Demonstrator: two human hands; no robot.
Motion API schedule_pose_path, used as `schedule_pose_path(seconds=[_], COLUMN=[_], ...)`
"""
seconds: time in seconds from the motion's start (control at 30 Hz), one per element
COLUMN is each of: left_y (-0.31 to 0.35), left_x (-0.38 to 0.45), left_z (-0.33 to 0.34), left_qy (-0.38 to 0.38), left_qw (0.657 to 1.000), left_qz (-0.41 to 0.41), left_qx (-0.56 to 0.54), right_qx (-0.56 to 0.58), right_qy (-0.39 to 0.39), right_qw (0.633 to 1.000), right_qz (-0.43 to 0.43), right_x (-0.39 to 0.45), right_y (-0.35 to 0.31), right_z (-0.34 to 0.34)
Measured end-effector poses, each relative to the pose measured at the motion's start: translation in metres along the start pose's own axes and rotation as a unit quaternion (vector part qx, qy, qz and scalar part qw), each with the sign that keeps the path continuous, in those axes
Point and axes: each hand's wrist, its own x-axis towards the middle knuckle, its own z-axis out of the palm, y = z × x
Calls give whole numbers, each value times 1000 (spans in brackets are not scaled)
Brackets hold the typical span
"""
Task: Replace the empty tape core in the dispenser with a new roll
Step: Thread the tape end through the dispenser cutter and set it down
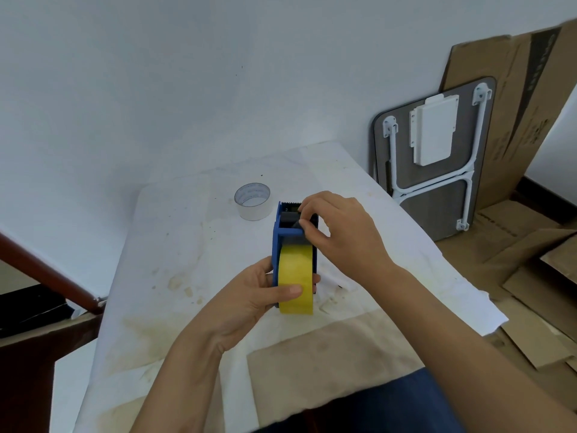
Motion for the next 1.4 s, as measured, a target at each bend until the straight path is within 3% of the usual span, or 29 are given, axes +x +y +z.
schedule_pose_path(seconds=[0.23,0.43,0.7,0.83,1.4], left_y=[3,-2,8,6,-1], left_x=[1,11,17,18,20], left_z=[3,4,7,8,10], left_qy=[32,122,36,45,69], left_qw=[998,991,994,994,994], left_qz=[-25,-32,-38,-27,-37], left_qx=[-44,-43,-97,-97,-73], right_qx=[-11,4,67,86,101], right_qy=[20,29,-22,-56,-11], right_qw=[1000,1000,997,995,993], right_qz=[6,9,-26,-16,60], right_x=[-1,-2,2,5,8], right_y=[-2,-2,-9,-10,-13], right_z=[1,4,1,-3,-1])
